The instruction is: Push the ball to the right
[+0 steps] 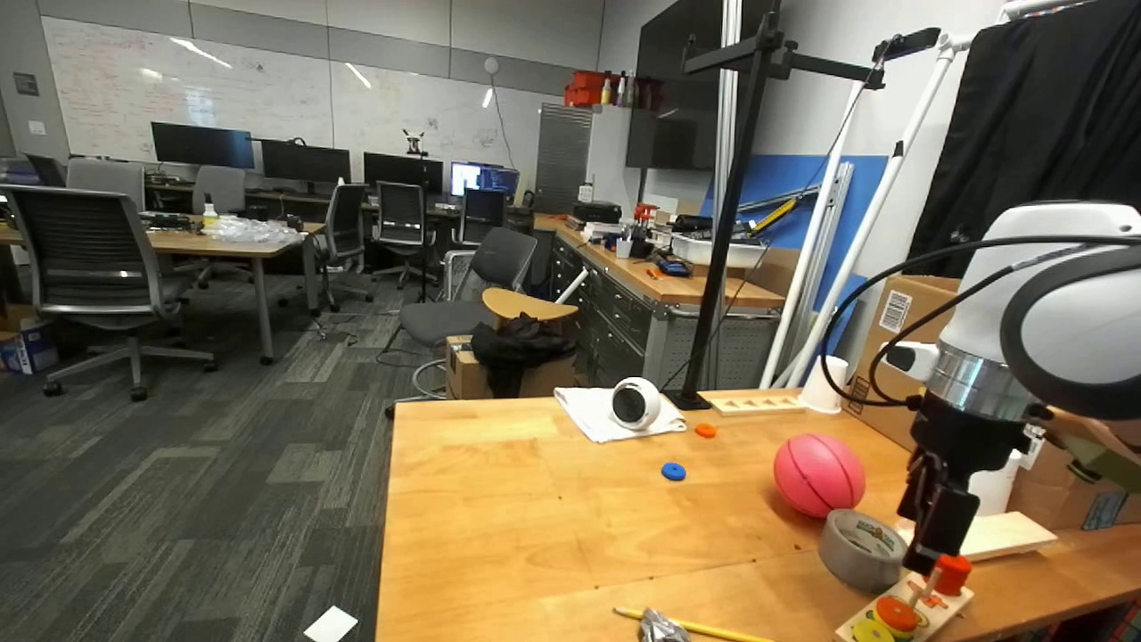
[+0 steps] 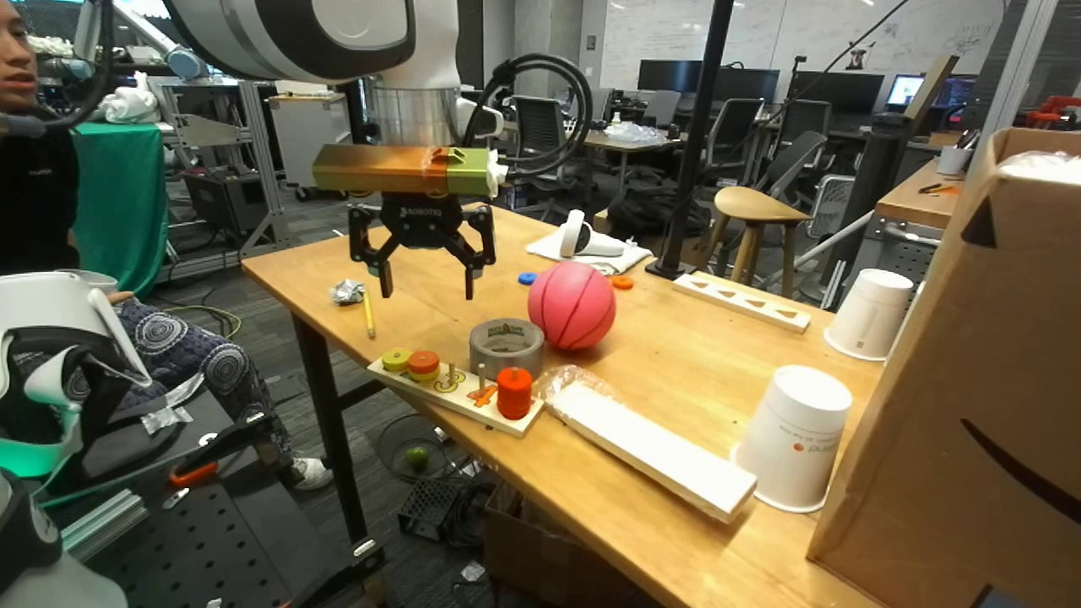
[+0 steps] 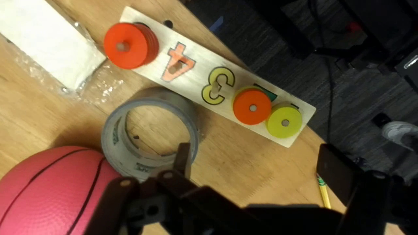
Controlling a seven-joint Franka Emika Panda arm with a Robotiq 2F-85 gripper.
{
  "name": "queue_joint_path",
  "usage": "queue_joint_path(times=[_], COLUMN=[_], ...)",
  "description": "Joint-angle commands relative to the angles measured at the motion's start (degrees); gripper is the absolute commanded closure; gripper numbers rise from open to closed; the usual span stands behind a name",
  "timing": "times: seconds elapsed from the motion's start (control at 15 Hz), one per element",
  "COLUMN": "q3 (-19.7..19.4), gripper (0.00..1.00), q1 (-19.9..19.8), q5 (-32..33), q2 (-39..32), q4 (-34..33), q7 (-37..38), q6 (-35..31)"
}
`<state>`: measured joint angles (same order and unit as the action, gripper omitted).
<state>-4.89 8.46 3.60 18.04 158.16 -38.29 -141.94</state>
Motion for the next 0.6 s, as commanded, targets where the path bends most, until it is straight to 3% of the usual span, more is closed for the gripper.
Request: queue_joint_path(times=[0.0, 0.27, 0.53], q3=[2.76, 5.99, 8.42], gripper=[0.00, 0.00, 0.00], q1=[3.20, 5.84, 5.77], q5=[-3.04, -5.00, -4.95], q2=[-1.17, -5.42, -11.44], q4=[-1.45, -5.12, -10.27], q7=[0.23, 2.18, 4.22], q6=[-0.93, -0.97, -0.65])
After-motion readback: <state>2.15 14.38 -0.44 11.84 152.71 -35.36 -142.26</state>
